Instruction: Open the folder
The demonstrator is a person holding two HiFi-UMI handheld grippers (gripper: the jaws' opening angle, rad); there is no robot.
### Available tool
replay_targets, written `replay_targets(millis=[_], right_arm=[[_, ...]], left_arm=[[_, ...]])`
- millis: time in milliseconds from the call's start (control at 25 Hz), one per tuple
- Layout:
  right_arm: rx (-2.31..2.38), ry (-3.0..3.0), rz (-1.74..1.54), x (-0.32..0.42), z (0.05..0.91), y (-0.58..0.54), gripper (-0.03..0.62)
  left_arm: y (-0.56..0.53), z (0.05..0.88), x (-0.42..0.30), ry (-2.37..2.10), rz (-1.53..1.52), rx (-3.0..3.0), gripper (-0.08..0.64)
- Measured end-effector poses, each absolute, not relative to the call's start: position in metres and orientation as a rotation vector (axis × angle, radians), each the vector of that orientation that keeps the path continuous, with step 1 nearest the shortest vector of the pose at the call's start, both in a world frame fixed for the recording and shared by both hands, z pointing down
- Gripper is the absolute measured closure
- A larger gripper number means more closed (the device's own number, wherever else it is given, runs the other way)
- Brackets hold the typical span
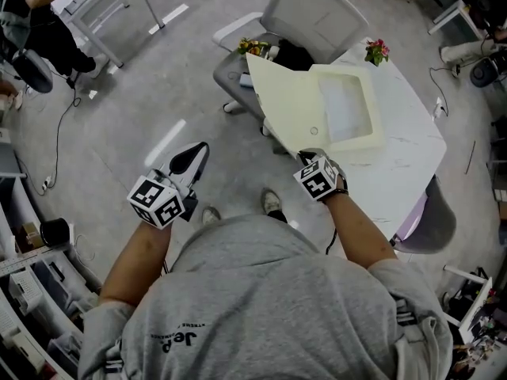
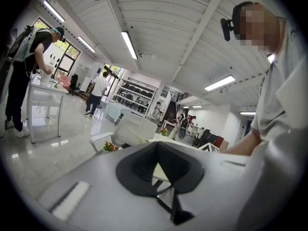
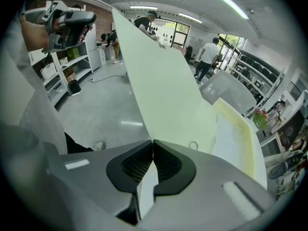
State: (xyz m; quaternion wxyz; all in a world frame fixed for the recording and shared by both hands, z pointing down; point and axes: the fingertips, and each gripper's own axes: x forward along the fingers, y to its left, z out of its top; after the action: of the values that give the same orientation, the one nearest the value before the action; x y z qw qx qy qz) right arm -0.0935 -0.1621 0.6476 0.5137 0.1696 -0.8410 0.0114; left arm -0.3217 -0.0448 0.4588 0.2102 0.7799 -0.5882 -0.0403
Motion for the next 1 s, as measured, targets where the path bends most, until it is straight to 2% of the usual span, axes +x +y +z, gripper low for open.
replay_targets(millis=[280, 560, 1000], right_arm=[[0.263, -1.965, 0.156, -0.096, 0.668, -0.16, 0.568], [0.19, -2.024, 0.493, -0.111, 0.669, -0.165, 0.466], [0.112, -1.974, 0.787, -0.123, 0.691, -0.17, 0.446]], left_arm=[[-0.034, 0.458, -0.329, -1.663, -0.117, 2.147, 0.511], [-0.022, 0.46, -0.336, -1.689, -0.112, 2.118, 0.511], [-0.014, 0.465, -0.339, -1.703, -0.077, 2.093, 0.511]])
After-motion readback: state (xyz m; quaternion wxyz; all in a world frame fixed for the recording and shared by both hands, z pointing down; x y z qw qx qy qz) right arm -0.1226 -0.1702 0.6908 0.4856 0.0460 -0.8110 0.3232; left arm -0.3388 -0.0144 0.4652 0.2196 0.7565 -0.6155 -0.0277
